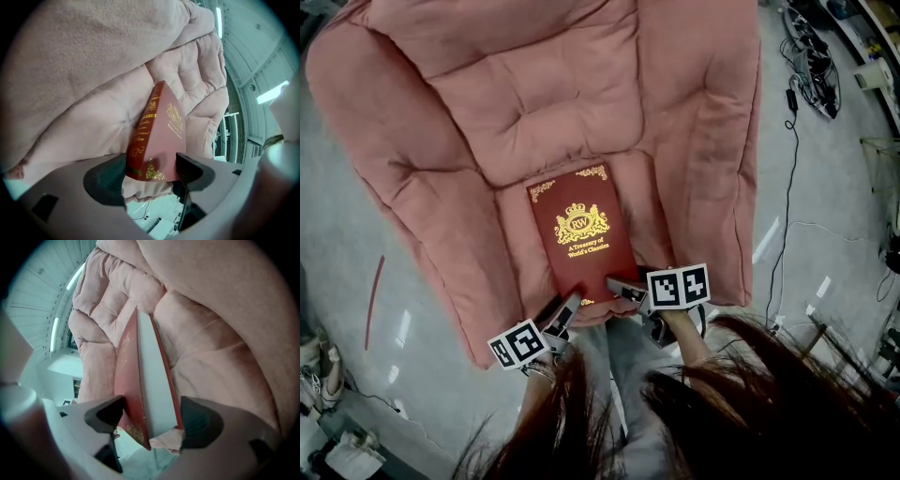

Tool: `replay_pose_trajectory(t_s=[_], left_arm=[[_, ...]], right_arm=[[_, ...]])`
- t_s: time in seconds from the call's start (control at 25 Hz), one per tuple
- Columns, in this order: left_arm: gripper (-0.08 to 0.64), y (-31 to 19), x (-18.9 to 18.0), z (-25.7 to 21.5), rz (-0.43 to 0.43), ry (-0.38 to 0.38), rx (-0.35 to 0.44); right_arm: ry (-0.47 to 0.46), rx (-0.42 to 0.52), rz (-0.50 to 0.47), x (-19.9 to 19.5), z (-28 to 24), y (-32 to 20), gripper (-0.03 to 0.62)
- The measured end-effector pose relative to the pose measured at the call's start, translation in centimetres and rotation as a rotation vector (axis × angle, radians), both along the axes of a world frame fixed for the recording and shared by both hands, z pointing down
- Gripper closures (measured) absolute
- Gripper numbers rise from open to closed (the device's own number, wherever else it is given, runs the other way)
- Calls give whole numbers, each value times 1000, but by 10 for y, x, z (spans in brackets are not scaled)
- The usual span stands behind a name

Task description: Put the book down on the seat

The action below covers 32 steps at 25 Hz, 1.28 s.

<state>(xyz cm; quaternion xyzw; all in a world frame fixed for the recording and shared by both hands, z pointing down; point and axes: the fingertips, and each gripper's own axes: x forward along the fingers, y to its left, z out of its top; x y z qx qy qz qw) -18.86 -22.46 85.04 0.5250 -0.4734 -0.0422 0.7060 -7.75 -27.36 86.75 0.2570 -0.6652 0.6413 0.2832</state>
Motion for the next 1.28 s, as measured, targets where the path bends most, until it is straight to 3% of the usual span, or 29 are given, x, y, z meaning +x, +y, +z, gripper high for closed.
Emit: replay_pose_trajectory(t_s=[0.52,1.28], left_arm=[[225,20,0,-17,-20,18,-2],[225,60,23,-55,-72,16,14]], right_arm=[[31,-41,84,11,-5,7,218],[34,-50,79,41,-24,43,219]])
